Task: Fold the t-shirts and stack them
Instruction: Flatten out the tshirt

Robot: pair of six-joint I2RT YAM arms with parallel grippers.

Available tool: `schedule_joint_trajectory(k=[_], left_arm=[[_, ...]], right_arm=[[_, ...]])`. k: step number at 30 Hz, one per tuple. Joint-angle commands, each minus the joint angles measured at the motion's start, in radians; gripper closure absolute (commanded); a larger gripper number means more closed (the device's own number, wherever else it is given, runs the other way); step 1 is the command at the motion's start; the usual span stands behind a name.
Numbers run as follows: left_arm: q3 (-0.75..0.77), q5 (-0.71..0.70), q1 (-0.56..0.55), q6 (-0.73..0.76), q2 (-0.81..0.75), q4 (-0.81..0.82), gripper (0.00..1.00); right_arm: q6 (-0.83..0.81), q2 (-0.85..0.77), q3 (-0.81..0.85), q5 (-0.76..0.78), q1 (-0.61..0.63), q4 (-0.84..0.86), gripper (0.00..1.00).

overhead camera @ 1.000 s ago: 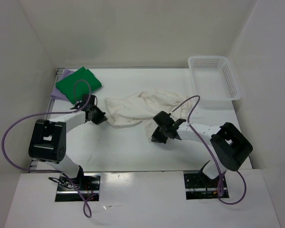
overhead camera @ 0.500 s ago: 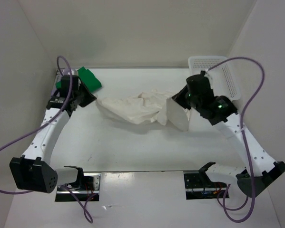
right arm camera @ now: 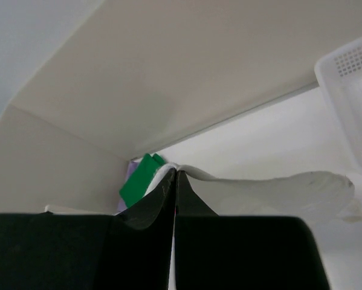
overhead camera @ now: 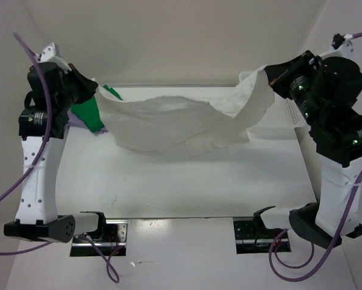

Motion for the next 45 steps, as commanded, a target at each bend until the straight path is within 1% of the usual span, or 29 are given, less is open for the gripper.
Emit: schedule_joint_trajectory(k=[1, 2, 5, 6, 7, 8, 9, 10, 11, 12, 14, 16, 18, 21, 23, 25, 26, 27, 29, 30, 31, 33, 34, 36, 37, 39, 42, 43, 45], left_arm=[[-0.137, 0.016, 0.021, 0.035, 0.056, -0.001, 0.99], [-0.152, 0.025, 0.033, 0.025, 0.099, 0.030, 0.99], [-0.136, 0.081, 0.044, 0.004, 0.227, 0.091, 1.00], [-0.108, 0.081, 0.044, -0.008, 0.267, 0.092, 1.00], [-0.075, 0.093, 0.044, -0.022, 0.345, 0.107, 1.00], [0.002, 0.102, 0.044, -0.031, 0.379, 0.130, 1.00], [0.040, 0.102, 0.044, -0.042, 0.410, 0.141, 1.00], [0.085, 0.113, 0.044, -0.063, 0.470, 0.150, 1.00], [0.137, 0.113, 0.053, -0.073, 0.502, 0.150, 1.00], [0.248, 0.127, 0.053, -0.073, 0.530, 0.150, 1.00], [0.356, 0.154, 0.065, -0.109, 0.585, 0.141, 1.00], [0.485, 0.165, 0.093, -0.128, 0.585, 0.141, 1.00], [0.548, 0.174, 0.153, -0.139, 0.552, 0.150, 1.00], [0.561, 0.185, 0.229, -0.153, 0.490, 0.188, 1.00], [0.561, 0.185, 0.239, -0.153, 0.463, 0.200, 1.00], [0.472, 0.185, 0.239, -0.142, 0.440, 0.240, 1.00], [0.425, 0.185, 0.239, -0.142, 0.405, 0.259, 1.00], [0.297, 0.199, 0.239, -0.142, 0.381, 0.312, 1.00], [0.172, 0.208, 0.239, -0.142, 0.323, 0.345, 1.00], [0.109, 0.208, 0.239, -0.142, 0.303, 0.372, 1.00], [-0.024, 0.208, 0.239, -0.142, 0.280, 0.384, 1.00], [-0.159, 0.199, 0.239, -0.123, 0.205, 0.407, 1.00], [-0.222, 0.199, 0.239, -0.123, 0.180, 0.418, 1.00], [-0.400, 0.190, 0.239, -0.100, 0.101, 0.405, 1.00], [-0.465, 0.178, 0.239, -0.091, 0.073, 0.404, 1.00], [-0.645, 0.153, 0.239, -0.082, -0.010, 0.348, 1.00], [-0.816, 0.141, 0.239, -0.070, -0.105, 0.282, 1.00], [-0.902, 0.141, 0.239, -0.070, -0.140, 0.262, 1.00], [-0.965, 0.141, 0.239, -0.092, -0.174, 0.210, 1.00]], right_arm=[[-0.045, 0.015, -0.229, -0.097, -0.039, 0.108, 1.00], [-0.045, 0.024, -0.267, -0.119, -0.050, 0.192, 1.00], [-0.054, 0.171, -0.194, -0.142, -0.064, 0.234, 1.00], [-0.074, 0.221, -0.101, -0.142, -0.064, 0.234, 1.00], [-0.083, 0.340, -0.035, -0.132, -0.064, 0.234, 1.00], [-0.083, 0.405, 0.037, -0.131, -0.085, 0.234, 1.00], [-0.083, 0.473, 0.209, -0.131, -0.096, 0.222, 1.00], [-0.083, 0.599, 0.299, -0.145, -0.108, 0.212, 1.00], [-0.083, 0.646, 0.378, -0.159, -0.126, 0.212, 1.00], [-0.051, 0.674, 0.460, -0.174, -0.137, 0.261, 1.00], [-0.004, 0.687, 0.475, -0.262, -0.168, 0.333, 1.00], [0.048, 0.654, 0.489, -0.294, -0.192, 0.456, 1.00], [0.071, 0.590, 0.489, -0.308, -0.234, 0.561, 1.00], [0.122, 0.523, 0.489, -0.387, -0.292, 0.619, 1.00], [0.150, 0.504, 0.464, -0.467, -0.303, 0.646, 1.00], [0.126, 0.492, 0.443, -0.486, -0.303, 0.608, 1.00], [0.125, 0.466, 0.371, -0.516, -0.303, 0.590, 1.00], [0.106, 0.446, 0.322, -0.526, -0.303, 0.565, 1.00], [0.037, 0.382, 0.080, -0.517, -0.303, 0.518, 1.00], [0.021, 0.261, -0.051, -0.516, -0.303, 0.533, 1.00], [0.010, 0.186, -0.338, -0.516, -0.303, 0.610, 1.00], [-0.003, 0.005, -0.575, -0.492, -0.294, 0.633, 1.00], [-0.016, -0.039, -0.753, -0.477, -0.275, 0.624, 1.00], [-0.040, -0.121, -0.902, -0.442, -0.266, 0.541, 1.00], [-0.040, -0.208, -1.045, -0.432, -0.252, 0.515, 1.00], [-0.019, -0.327, -1.231, -0.406, -0.252, 0.434, 1.00], [0.038, -0.402, -1.402, -0.407, -0.252, 0.325, 1.00], [0.050, -0.430, -1.428, -0.408, -0.252, 0.282, 1.00], [0.071, -0.467, -1.456, -0.421, -0.243, 0.242, 1.00]])
